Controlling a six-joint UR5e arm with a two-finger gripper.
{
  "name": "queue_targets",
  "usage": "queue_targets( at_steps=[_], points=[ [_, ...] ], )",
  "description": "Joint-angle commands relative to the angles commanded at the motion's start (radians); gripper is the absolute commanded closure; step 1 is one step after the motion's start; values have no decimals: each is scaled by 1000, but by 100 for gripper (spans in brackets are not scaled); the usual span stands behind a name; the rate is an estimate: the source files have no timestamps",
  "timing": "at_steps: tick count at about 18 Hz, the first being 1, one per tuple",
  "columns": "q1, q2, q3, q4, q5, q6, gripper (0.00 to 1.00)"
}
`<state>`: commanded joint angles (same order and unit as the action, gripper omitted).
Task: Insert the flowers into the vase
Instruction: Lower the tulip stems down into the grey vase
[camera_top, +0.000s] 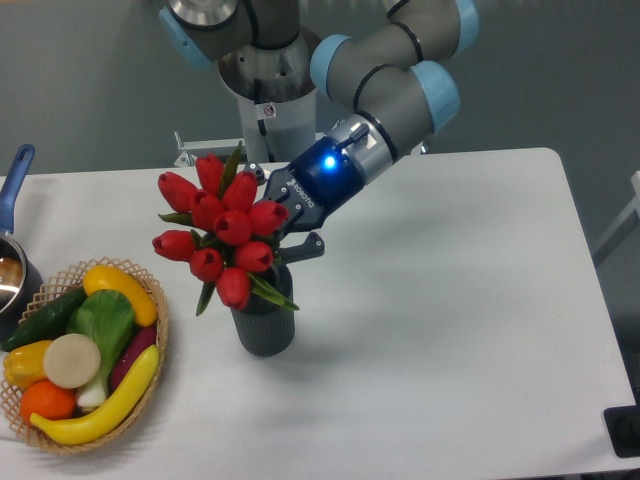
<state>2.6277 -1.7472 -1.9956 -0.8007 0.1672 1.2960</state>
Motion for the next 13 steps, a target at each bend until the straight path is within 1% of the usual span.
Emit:
queue_targets(
  at_steps=[3,5,8,13],
  points=[
    [2,0,-22,3,2,28,66],
    [6,-2,-41,2,3,74,66],
    [14,-2,-54,5,9,88,66],
    [49,-6,-63,6,11,111,65]
  ],
)
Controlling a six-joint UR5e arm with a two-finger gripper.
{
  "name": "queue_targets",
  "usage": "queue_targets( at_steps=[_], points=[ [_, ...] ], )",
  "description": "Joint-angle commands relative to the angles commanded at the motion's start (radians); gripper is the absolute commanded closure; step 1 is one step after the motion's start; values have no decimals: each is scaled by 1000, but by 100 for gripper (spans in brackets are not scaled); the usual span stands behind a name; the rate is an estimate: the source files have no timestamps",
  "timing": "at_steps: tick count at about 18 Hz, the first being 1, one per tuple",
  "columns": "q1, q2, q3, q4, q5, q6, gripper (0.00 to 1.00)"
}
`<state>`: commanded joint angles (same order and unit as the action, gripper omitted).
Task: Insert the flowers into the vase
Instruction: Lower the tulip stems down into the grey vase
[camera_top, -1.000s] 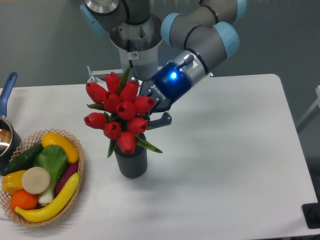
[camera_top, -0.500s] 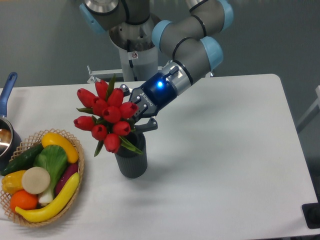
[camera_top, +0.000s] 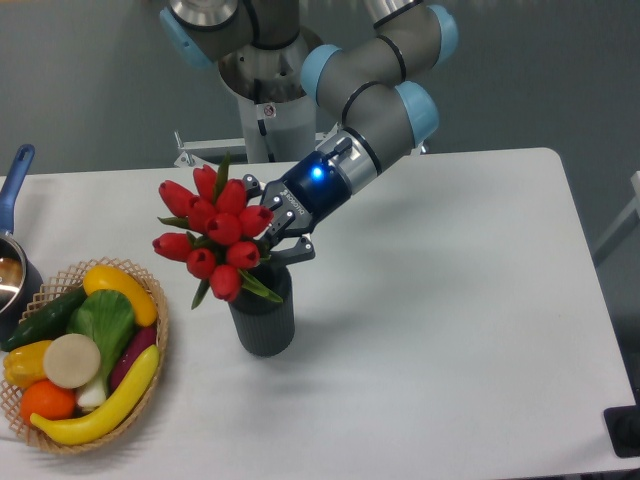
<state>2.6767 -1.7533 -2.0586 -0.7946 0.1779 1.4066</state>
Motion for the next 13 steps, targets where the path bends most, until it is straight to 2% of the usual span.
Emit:
queue_targets(
  at_steps=[5,9,11,13],
  points=[
    [15,-44,-11,0,23,68,62],
    [15,-51,-25,0,38,71,62],
    [14,-52,-26,2,38,71,58],
    [15,-60,-28,2,40,72,48]
  ],
)
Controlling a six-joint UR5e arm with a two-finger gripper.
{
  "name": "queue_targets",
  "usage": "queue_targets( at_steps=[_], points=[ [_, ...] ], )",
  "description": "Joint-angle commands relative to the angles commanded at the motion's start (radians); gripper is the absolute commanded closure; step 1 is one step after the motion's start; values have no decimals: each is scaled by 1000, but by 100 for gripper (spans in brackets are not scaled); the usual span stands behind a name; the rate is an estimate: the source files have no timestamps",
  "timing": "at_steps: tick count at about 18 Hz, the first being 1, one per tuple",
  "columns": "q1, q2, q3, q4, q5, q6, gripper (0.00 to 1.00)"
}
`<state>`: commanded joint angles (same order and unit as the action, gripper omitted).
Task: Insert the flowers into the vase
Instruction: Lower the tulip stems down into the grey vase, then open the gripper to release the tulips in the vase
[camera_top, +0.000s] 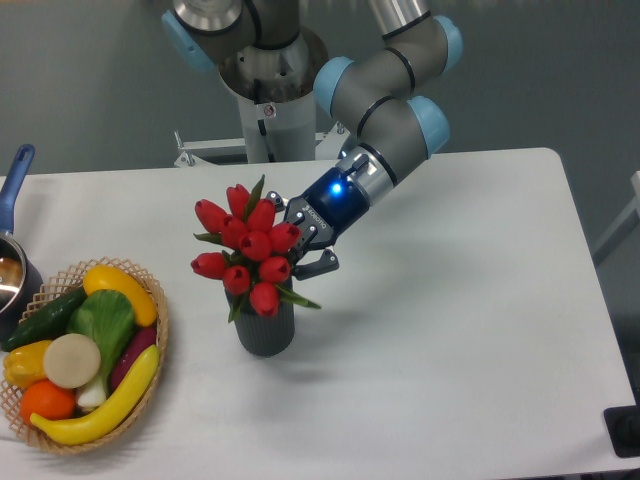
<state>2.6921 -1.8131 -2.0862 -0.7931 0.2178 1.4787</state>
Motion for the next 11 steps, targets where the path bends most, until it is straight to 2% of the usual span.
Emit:
queue_targets(
  at_steps=[2,3,6,9,11],
  points=[
    [0,-5,0,0,0,0,35],
    [-2,-5,2,0,3,0,24],
    [0,-5,-3,0,21,-2,17],
    [0,-5,-3,-2,23,-2,0],
    [0,3,-8,-2,32,-3,0]
  ],
)
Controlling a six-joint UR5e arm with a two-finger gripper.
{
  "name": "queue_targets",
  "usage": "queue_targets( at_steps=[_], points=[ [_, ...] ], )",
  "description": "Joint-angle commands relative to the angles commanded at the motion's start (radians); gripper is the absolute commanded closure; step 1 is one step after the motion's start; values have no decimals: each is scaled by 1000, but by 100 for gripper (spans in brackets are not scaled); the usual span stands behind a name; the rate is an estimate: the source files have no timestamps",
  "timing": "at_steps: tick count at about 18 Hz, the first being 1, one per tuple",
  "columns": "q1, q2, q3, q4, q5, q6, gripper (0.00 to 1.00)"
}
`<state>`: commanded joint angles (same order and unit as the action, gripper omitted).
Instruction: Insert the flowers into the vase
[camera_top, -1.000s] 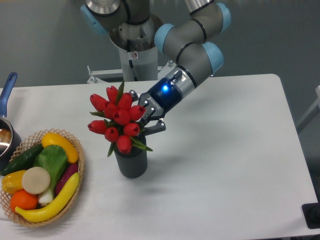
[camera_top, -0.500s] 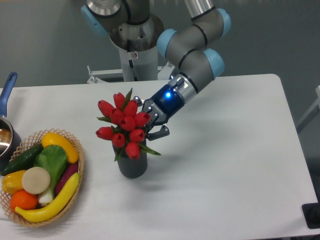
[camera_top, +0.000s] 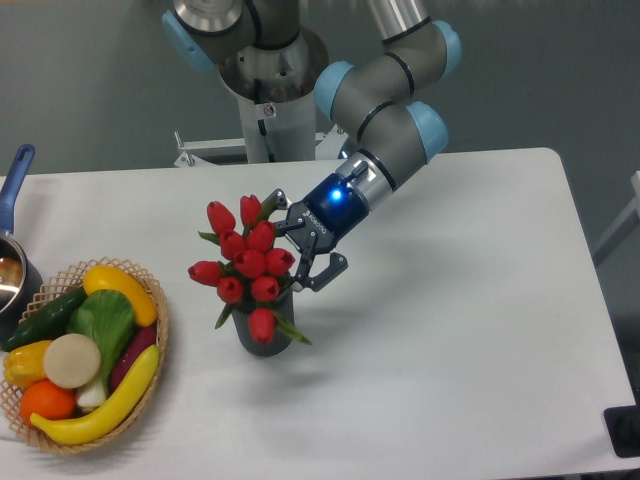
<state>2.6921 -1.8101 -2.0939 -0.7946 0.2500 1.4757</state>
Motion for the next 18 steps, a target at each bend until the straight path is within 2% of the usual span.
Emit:
queue_targets(
  at_steps=[5,10,14,16,18],
  points=[
    [6,55,6,-3,224,-6,0],
    [49,169,17,0,411,-6,0],
    [75,213,132,-9,608,-12,0],
    [84,227,155,-8,710,-11,0],
    [95,230,214,-11,803,-12,0]
  ],
)
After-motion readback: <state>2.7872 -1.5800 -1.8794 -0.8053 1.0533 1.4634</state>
